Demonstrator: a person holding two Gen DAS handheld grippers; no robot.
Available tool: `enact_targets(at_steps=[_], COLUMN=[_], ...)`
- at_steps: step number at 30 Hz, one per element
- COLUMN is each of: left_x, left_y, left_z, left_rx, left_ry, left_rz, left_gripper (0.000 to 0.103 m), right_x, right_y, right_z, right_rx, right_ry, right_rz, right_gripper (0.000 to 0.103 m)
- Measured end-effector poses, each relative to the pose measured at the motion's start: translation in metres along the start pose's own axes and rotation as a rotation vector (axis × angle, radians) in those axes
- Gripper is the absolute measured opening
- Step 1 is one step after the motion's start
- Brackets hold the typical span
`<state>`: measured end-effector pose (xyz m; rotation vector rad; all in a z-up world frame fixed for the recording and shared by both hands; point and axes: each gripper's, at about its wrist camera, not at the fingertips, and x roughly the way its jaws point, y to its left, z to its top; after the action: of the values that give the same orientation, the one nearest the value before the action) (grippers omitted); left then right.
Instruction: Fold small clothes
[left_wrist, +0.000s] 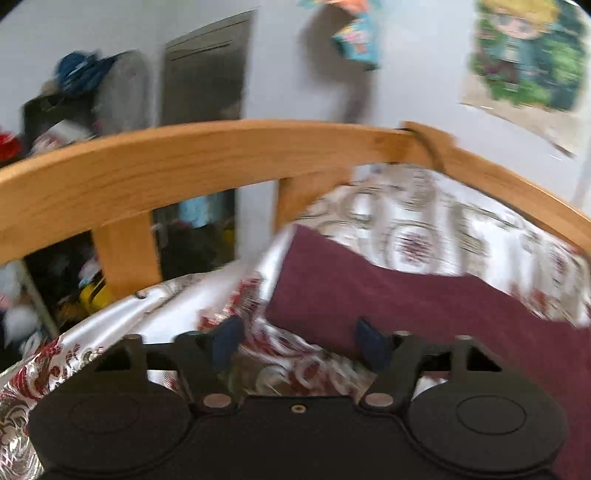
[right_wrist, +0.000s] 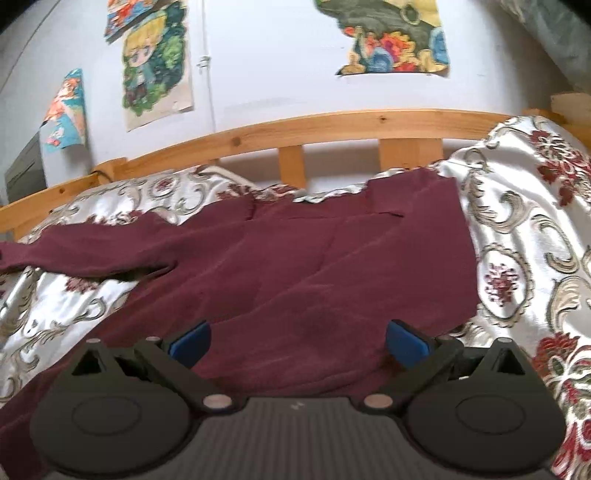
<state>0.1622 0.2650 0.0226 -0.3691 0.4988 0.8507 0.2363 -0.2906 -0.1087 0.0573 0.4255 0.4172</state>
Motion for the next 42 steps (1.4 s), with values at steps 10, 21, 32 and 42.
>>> enact_targets(at_steps=[10, 21, 32, 42], left_x=[-0.016, -0.128, -0.188, -0.194], left_y=[-0.018, -0.123, -0.226, -0.238], left_z=[0.015, 0.03, -0.072, -0.187], left_rx=[0.051, 0.404, 0.693, 0.866], left_ry=[-0.172, -0.494, -0.317, -0.087], left_rz=[0.019, -0.485, -1.089, -1.242], left_gripper=[0.007, 0.007, 0.007, 0.007], right_x=[-0.003, -0.018, -0.024, -0.025], right_y=[0.013, 0.008, -0.029, -0.065], right_z=[-0.003, 0.009, 0.027, 0.03], right_rx=[-0.044, -0.031, 0.045, 0.121], right_ry=[-0.003, -0.04, -0.082, -0.079], right_rz=[0.027, 0.001, -0.146, -0.222], right_gripper=[0.103, 0.103, 0.103, 0.103])
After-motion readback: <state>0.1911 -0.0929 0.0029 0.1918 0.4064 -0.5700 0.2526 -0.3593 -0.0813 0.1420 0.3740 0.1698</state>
